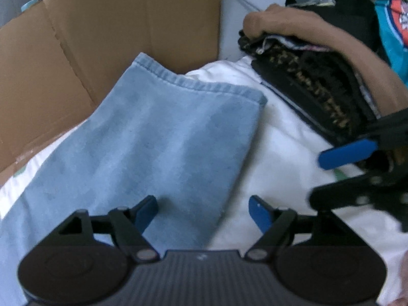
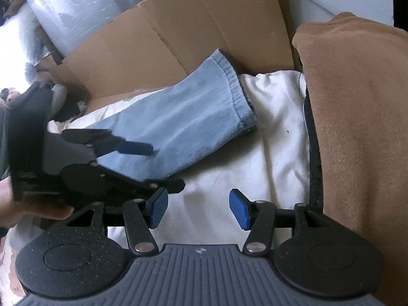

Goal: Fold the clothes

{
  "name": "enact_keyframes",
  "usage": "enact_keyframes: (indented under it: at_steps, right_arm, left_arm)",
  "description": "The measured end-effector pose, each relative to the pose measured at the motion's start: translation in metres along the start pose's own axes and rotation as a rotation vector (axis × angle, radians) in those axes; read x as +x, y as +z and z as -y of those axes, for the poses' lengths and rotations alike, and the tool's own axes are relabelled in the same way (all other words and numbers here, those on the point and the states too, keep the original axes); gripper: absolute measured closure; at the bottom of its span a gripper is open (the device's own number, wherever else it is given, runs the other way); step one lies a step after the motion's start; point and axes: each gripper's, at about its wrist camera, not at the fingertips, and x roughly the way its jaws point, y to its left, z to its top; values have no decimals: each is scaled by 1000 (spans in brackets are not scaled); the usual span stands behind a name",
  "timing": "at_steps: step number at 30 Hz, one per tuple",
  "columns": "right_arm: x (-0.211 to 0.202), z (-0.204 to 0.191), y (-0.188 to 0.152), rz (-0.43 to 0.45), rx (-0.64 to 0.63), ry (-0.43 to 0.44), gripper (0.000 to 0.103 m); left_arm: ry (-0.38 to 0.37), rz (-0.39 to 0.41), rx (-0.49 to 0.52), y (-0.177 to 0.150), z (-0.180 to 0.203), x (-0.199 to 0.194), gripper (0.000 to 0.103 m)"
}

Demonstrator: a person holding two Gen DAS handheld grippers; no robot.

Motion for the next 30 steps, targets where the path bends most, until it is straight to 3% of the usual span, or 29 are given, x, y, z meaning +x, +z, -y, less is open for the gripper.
enact_keyframes:
  at_steps: [8,13,20,26,30]
  right_arm:
    - [-1,5,-1,12,46,-2,43]
    - [3,11,3,33,136,-15,43]
    - [12,14,1,88,271,-62,43]
    - [15,18,4,114,306,-61,43]
    - [23,18,15,116,322,-28,43]
  left_arm:
    - [77,52,27,-6,4,8,21]
    - [95,92,67,-2,3,-6,27]
    - [81,75,116,23,-5,-17,35]
    - [39,106,139,26,-6,-28,59]
    - [-10,121,123,24,-7,-29,84]
